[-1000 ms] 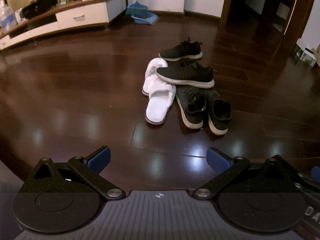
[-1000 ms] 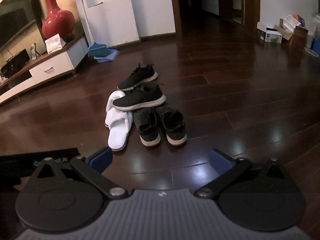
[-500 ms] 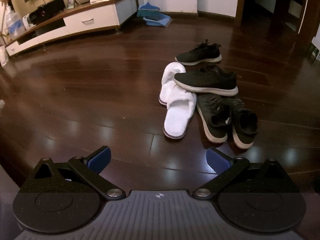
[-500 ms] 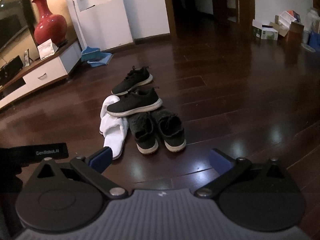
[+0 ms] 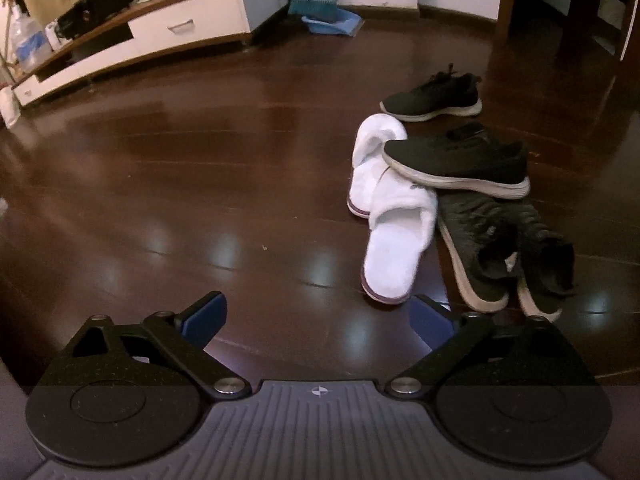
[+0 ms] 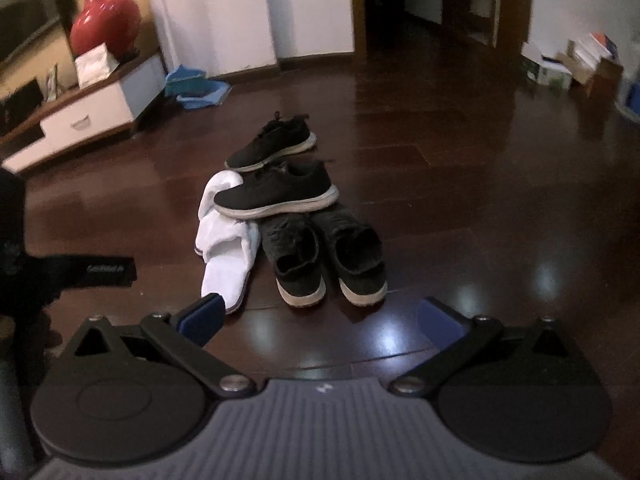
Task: Organize scattered shoes
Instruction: 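Move the left tool toward the white slipper beside the black sneakers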
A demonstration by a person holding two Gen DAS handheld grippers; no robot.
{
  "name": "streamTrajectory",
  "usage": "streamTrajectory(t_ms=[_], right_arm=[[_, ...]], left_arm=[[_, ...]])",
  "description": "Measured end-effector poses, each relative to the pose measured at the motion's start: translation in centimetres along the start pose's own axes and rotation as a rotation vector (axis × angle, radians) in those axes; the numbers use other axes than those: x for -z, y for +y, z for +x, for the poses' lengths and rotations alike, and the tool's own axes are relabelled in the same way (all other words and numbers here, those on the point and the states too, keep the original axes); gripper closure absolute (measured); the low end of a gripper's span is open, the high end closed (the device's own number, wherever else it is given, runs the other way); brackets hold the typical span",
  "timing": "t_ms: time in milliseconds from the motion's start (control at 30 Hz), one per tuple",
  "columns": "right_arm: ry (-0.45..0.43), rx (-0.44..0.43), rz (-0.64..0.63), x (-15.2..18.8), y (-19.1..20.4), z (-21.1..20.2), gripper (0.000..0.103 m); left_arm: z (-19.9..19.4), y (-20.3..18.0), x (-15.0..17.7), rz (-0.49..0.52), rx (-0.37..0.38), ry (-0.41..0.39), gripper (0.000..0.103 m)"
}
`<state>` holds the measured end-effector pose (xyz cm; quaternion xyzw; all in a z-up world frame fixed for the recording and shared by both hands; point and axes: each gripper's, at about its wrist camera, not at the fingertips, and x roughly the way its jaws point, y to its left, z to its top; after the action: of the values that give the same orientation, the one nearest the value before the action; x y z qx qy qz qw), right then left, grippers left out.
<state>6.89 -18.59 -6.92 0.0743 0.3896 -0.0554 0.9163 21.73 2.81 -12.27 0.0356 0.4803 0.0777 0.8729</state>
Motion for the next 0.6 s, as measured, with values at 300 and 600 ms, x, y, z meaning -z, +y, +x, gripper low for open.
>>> streamTrajectory(t_ms=[300,600], right_arm=[[0.06,-0.008,-0.053,-0.3,1.4,6.3,0.0],[0.088,-0.023,-0.04,-0.2,1.9,11.1,0.0]], left_arm=[[7.4,-0.8,-1.8,0.017,0.015,0.031,0.008],[13.8,-1.9,-2.5,0.002,0.05,0.068,0.012]])
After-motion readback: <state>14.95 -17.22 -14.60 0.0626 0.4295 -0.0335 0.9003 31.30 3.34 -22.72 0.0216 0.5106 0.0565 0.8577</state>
